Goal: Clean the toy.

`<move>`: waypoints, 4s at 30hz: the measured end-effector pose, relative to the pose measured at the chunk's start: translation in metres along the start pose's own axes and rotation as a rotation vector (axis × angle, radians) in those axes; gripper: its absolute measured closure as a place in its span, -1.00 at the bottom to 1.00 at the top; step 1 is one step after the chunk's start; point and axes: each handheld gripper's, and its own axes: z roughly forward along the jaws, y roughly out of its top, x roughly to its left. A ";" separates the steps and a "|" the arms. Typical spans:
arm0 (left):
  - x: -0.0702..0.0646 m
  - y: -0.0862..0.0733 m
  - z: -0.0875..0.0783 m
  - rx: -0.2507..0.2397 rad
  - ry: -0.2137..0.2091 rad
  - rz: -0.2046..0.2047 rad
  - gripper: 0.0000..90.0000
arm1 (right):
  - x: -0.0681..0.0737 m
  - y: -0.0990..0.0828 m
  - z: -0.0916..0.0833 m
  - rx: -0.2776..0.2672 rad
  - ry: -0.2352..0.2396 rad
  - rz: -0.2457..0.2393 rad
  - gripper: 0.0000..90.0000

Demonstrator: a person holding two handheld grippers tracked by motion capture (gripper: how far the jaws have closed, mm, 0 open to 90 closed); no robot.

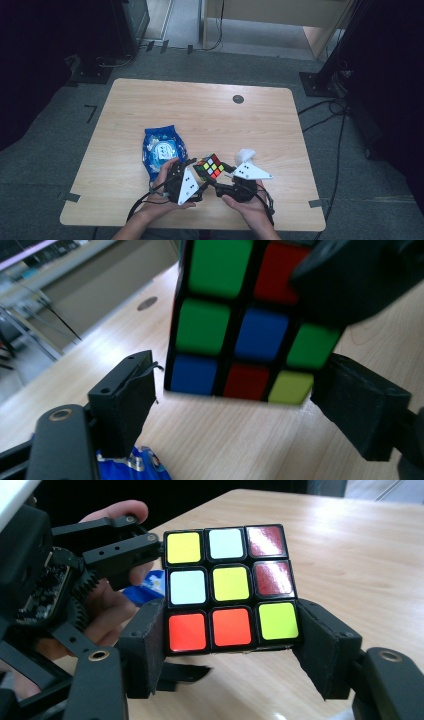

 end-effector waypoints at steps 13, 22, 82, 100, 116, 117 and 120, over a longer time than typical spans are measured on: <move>0.005 -0.003 -0.005 -0.043 -0.002 -0.052 -0.25 | -0.006 -0.001 0.006 0.019 0.088 0.124 -0.44; 0.028 -0.014 -0.009 -0.037 -0.021 -0.205 -0.25 | -0.041 -0.002 -0.013 -0.028 -0.083 0.106 -0.43; 0.007 -0.002 -0.007 -0.098 -0.236 -0.282 -0.24 | 0.003 0.009 -0.014 -0.132 -0.066 -0.101 0.94; 0.011 -0.005 -0.006 -0.078 -0.223 -0.293 -0.24 | 0.022 0.011 -0.019 -0.158 -0.019 -0.171 0.92; 0.006 0.000 -0.006 -0.094 -0.252 -0.283 -0.24 | 0.022 0.011 -0.015 -0.185 0.050 -0.118 0.93; 0.007 0.000 -0.007 -0.098 -0.253 -0.280 -0.24 | 0.021 0.011 -0.015 -0.187 0.040 -0.111 0.93; 0.007 0.002 -0.010 -0.108 -0.253 -0.274 -0.24 | 0.015 0.012 -0.015 -0.185 0.019 -0.090 0.93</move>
